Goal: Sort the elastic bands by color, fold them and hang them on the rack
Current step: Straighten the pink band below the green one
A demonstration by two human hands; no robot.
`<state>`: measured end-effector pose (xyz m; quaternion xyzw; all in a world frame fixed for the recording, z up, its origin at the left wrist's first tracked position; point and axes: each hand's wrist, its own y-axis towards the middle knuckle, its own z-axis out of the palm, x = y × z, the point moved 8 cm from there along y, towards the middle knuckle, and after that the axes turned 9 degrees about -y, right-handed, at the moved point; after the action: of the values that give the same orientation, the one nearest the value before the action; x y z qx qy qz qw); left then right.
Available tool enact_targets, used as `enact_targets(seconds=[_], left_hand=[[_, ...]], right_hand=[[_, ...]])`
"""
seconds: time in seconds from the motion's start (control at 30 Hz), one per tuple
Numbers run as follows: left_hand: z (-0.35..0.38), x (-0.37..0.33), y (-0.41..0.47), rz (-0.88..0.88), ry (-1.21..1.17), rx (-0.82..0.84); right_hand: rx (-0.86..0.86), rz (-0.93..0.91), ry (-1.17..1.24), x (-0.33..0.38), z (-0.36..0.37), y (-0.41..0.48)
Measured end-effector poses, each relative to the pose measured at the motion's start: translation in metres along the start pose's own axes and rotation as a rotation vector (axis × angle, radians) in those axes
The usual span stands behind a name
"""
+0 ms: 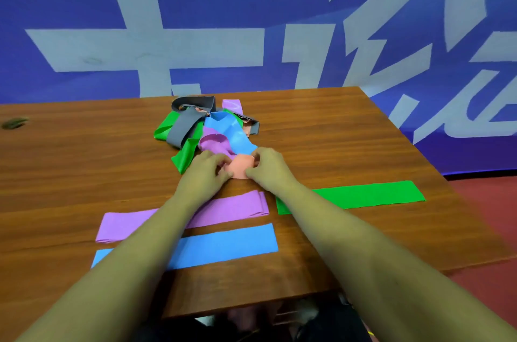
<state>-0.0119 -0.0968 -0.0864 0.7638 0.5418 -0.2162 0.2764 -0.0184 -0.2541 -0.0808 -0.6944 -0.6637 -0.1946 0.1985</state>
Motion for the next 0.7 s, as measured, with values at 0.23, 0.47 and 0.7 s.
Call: enact_targets(seconds=[0.23, 0.47, 0.7], left_hand=[[-0.021, -0.009, 0.007, 0.030, -0.131, -0.115], [-0.096, -0.056, 0.022, 0.073, -0.269, -0.312], [-0.144, -0.112, 0.010, 0.156, -0.644, -0.173]], right_hand=[[-0.137, -0.041, 0.060, 0.008, -0.008, 0.003], [-0.307, -0.140, 0.281, 0.058, -0.082, 0.002], [-0.344, -0.222, 0.448, 0.102, -0.159, -0.035]])
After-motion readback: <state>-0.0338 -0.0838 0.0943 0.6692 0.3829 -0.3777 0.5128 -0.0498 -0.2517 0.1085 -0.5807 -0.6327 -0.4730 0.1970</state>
